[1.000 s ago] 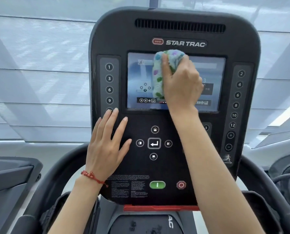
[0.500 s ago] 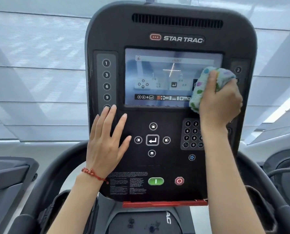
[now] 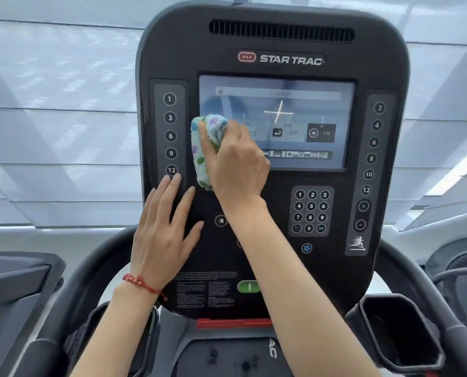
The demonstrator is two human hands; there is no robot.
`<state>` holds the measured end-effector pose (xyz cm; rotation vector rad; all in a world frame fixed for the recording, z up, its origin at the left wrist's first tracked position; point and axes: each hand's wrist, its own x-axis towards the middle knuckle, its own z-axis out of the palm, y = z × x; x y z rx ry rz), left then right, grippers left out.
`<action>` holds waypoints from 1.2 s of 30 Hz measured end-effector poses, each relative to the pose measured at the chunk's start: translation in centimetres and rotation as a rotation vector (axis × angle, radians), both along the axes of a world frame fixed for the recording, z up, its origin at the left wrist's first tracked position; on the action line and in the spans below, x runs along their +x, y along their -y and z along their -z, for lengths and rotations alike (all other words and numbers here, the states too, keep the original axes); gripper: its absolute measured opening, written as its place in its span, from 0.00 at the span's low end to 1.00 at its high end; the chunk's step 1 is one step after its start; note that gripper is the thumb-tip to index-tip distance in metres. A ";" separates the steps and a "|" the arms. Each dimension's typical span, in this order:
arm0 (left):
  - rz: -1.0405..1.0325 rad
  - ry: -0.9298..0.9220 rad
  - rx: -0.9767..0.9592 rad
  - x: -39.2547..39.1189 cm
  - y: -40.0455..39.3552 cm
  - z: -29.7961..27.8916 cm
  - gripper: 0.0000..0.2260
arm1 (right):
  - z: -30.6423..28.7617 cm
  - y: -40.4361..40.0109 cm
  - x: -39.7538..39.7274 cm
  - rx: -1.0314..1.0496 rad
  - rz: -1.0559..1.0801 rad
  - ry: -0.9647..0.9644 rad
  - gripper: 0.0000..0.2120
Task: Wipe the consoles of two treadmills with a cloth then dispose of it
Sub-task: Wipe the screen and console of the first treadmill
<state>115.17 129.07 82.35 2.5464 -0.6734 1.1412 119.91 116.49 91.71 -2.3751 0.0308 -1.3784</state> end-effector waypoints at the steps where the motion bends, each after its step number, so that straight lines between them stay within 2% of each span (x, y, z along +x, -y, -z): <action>1: -0.004 0.000 -0.001 0.0 0.1 0.0 0.21 | 0.0 0.4 0.0 -0.010 0.000 0.002 0.20; 11: -0.061 -0.007 0.013 -0.3 0.4 0.2 0.21 | 0.6 7.8 -1.3 0.105 0.105 0.025 0.24; 17: -0.089 -0.007 0.014 -0.3 0.7 0.2 0.21 | 0.4 14.7 -3.4 0.260 0.210 -0.066 0.24; 20: -0.107 -0.014 0.032 -0.4 0.8 0.1 0.21 | 0.4 15.5 -3.6 0.309 0.251 -0.103 0.24; 25: -0.136 -0.022 0.041 -0.7 0.6 0.1 0.21 | 0.0 14.4 -3.8 0.404 0.220 -0.076 0.23; 28: -0.142 -0.025 0.019 -0.9 0.3 0.4 0.21 | -0.3 11.2 -4.0 0.437 0.090 -0.053 0.22; 32: -0.124 0.014 0.020 -0.7 -0.7 0.9 0.21 | -0.6 4.2 -3.1 0.364 -0.128 -0.056 0.20; 36: -0.062 0.045 0.002 -0.4 -1.9 1.4 0.20 | -0.9 -1.7 -0.5 0.266 -0.195 0.000 0.20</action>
